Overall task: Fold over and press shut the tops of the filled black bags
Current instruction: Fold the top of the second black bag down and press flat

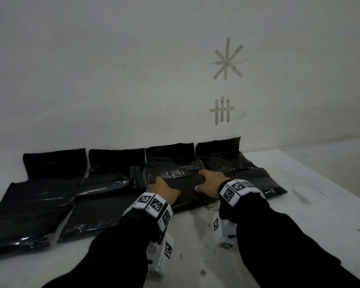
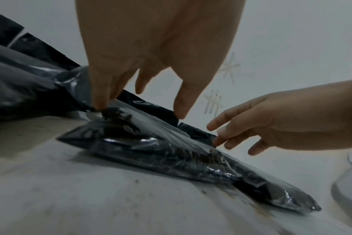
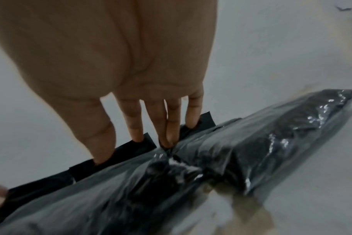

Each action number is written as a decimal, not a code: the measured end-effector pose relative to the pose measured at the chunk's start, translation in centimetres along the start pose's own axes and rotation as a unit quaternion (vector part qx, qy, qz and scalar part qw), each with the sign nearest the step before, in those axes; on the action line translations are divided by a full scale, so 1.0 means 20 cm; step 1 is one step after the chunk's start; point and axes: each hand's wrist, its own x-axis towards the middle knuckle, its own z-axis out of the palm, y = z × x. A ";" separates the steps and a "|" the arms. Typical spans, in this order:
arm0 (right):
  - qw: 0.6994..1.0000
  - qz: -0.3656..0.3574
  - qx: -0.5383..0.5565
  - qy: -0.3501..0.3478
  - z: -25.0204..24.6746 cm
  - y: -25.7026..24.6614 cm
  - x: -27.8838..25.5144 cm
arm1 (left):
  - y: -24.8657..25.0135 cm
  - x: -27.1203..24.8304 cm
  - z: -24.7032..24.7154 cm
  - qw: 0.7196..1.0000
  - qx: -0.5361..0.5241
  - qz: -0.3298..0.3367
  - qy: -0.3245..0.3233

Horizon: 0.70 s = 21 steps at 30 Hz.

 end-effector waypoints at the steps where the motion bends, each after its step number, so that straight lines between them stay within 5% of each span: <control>1: 1.000 0.001 -0.012 -0.014 0.04 -0.03 0.01 | -0.02 0.02 0.02 1.000 0.003 -0.004 -0.017; 13: 1.000 0.007 -0.011 -0.017 0.03 -0.11 -0.09 | -0.07 -0.04 -0.08 0.997 -0.015 0.073 -0.031; 21: 0.996 -0.037 0.059 0.047 -0.08 -0.24 -0.44 | -0.20 -0.38 -0.42 0.984 -0.050 0.169 -0.035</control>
